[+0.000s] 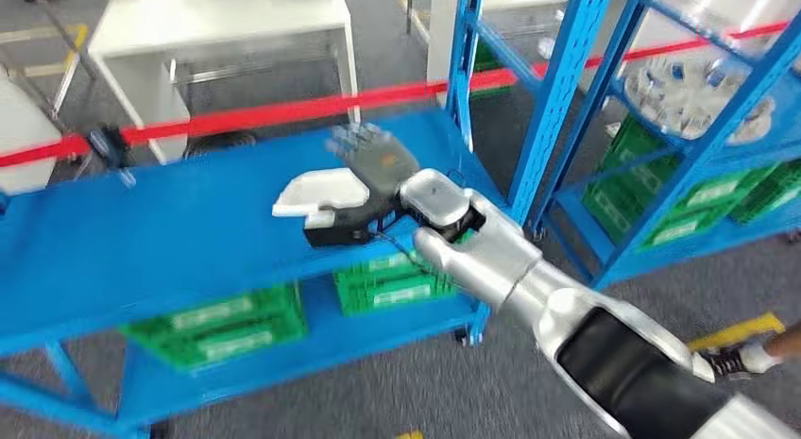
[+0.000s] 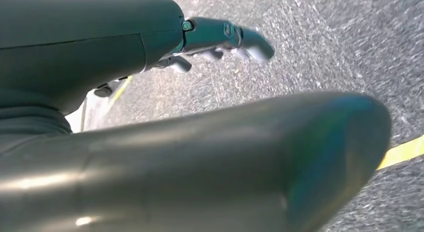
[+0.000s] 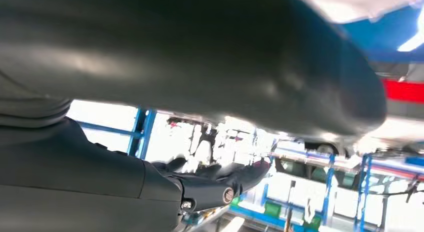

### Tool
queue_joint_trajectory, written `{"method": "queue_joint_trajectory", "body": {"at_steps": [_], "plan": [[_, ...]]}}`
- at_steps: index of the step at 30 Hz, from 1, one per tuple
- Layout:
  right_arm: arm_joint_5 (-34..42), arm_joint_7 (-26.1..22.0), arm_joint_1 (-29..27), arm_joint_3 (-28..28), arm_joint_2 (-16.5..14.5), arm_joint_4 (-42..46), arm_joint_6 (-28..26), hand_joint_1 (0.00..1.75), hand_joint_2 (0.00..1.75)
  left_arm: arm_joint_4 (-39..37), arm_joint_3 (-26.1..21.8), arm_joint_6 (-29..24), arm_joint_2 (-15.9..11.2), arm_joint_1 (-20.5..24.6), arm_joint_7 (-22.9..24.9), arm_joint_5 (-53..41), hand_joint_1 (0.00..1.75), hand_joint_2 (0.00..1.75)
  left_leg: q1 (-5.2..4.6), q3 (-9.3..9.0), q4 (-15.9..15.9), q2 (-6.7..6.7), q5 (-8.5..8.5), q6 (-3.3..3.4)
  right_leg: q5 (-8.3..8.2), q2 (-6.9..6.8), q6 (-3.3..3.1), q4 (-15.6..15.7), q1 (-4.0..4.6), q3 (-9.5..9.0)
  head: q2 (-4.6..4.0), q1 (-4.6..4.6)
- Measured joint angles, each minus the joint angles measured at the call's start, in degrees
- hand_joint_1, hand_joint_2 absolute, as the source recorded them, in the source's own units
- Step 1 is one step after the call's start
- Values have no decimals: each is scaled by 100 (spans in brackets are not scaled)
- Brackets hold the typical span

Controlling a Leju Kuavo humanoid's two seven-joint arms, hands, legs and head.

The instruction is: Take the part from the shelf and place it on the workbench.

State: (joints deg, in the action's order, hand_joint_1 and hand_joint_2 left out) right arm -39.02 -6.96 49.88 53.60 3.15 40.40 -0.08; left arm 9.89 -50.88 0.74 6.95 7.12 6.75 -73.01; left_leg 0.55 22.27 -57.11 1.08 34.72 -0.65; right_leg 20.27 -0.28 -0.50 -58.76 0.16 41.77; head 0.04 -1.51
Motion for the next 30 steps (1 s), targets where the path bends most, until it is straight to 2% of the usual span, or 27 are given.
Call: {"method": "queue_joint_trajectory", "body": {"at_steps": [2,3,4,5,6,7,8,9,10,12,14,16,17,19,20,22,23,24,25,26,27,28,29,30], "plan": [[21,-39,72,1,-49,-15,-15,0,0,9,-7,-17,-2,13,-6,2,0,0,-2,-26,-189,-10,-73,-89,9,45,-89,13,-21,-143,0,6],[34,-60,107,1,-82,-24,-25,0,0,11,-13,-20,-4,29,-19,6,0,0,0,78,-423,-22,-121,-127,30,57,-146,28,-32,-200,0,18],[50,-83,120,1,-114,-42,-33,0,0,12,-20,-21,-2,46,-32,12,0,0,5,242,-699,-36,-84,-153,58,63,-194,41,-35,-258,0,31],[65,-101,111,1,-138,-68,-38,0,0,10,-25,-20,3,61,-45,18,0,0,8,433,-999,-49,35,-166,103,67,-230,52,-33,-299,0,41],[84,-120,91,1,-163,-103,-41,0,0,9,-28,-17,9,71,-53,23,0,0,8,652,-1270,-55,231,-176,144,73,-255,55,-29,-330,0,52],[104,-134,66,1,-186,-141,-42,0,0,8,-31,-14,14,71,-58,26,0,0,8,851,-1458,-58,434,-178,181,83,-265,53,-22,-354,0,53],[123,-148,43,1,-211,-182,-43,0,0,8,-34,-12,15,66,-58,26,0,0,8,1002,-1529,-61,549,-170,216,98,-269,48,-14,-374,0,56],[145,-165,25,1,-244,-229,-49,0,0,9,-39,-6,15,57,-57,26,0,0,7,1088,-1454,-63,502,-155,248,114,-267,38,-6,-395,0,56],[162,-182,13,1,-282,-273,-57,0,0,9,-45,2,14,50,-56,26,0,0,5,1100,-1224,-65,288,-130,281,126,-260,21,0,-418,0,55],[196,-214,5,0,-372,-370,-81,0,0,9,-56,20,13,42,-57,13,0,0,-4,1022,-546,-74,-309,-89,343,137,-234,-22,11,-450,0,55],[226,-226,-6,-1,-453,-450,-99,0,0,7,-62,28,16,52,-58,-4,0,0,-29,984,-170,-84,-525,-56,368,140,-184,-42,23,-436,0,56],[245,-227,-31,-4,-519,-506,-111,0,0,5,-63,36,21,56,-54,-10,0,0,-35,978,-140,-85,-536,-6,374,142,-123,-38,36,-421,0,56],[247,-224,-43,-12,-549,-527,-116,0,0,5,-63,40,30,56,-50,-10,0,0,-17,953,-120,-85,-602,24,391,137,-91,-48,40,-417,0,54],[250,-217,-45,-37,-616,-558,-125,0,0,10,-64,46,45,73,-48,-20,0,0,23,914,-86,-89,-635,77,521,121,-24,-262,38,-324,0,39],[250,-213,-51,-49,-644,-574,-127,0,0,13,-64,48,51,87,-45,-27,0,0,30,896,-78,-92,-632,96,651,109,9,-527,21,-193,0,30],[250,-208,-89,-57,-709,-607,-127,0,0,15,-64,51,58,108,-37,-38,0,0,31,869,-79,-93,-601,118,929,94,60,-1268,-11,193,0,20],[250,-205,-120,-58,-735,-627,-125,0,0,15,-64,57,64,110,-28,-46,0,0,32,851,-80,-92,-580,121,978,85,75,-1528,-27,349,0,20],[249,-203,-146,-60,-767,-644,-122,0,0,14,-65,65,72,109,-19,-60,0,0,33,826,-83,-90,-554,116,923,76,82,-1596,-38,415,0,20],[249,-201,-161,-63,-794,-658,-121,0,0,14,-66,72,79,108,-9,-75,0,0,35,793,-87,-85,-524,106,754,67,78,-1413,-46,355,0,19],[248,-199,-166,-69,-819,-670,-120,0,0,13,-66,77,88,108,-2,-90,0,0,37,753,-91,-82,-486,92,519,60,65,-1044,-51,199,0,19],[247,-198,-164,-76,-840,-679,-121,0,0,13,-66,77,97,110,2,-98,0,0,35,721,-91,-80,-449,71,354,55,43,-666,-46,15,0,23],[247,-198,-160,-82,-862,-686,-122,0,0,13,-66,77,104,116,3,-101,0,0,30,701,-95,-78,-414,43,255,54,17,-331,-32,-148,0,26],[247,-197,-160,-86,-881,-693,-123,0,0,13,-66,77,109,121,5,-102,0,0,26,693,-92,-79,-392,11,239,56,-11,-144,-15,-244,0,30],[247,-194,-162,-89,-896,-701,-123,0,0,13,-66,77,113,124,8,-102,0,0,25,692,-78,-79,-378,-26,295,60,-42,-90,8,-280,0,31]]}}
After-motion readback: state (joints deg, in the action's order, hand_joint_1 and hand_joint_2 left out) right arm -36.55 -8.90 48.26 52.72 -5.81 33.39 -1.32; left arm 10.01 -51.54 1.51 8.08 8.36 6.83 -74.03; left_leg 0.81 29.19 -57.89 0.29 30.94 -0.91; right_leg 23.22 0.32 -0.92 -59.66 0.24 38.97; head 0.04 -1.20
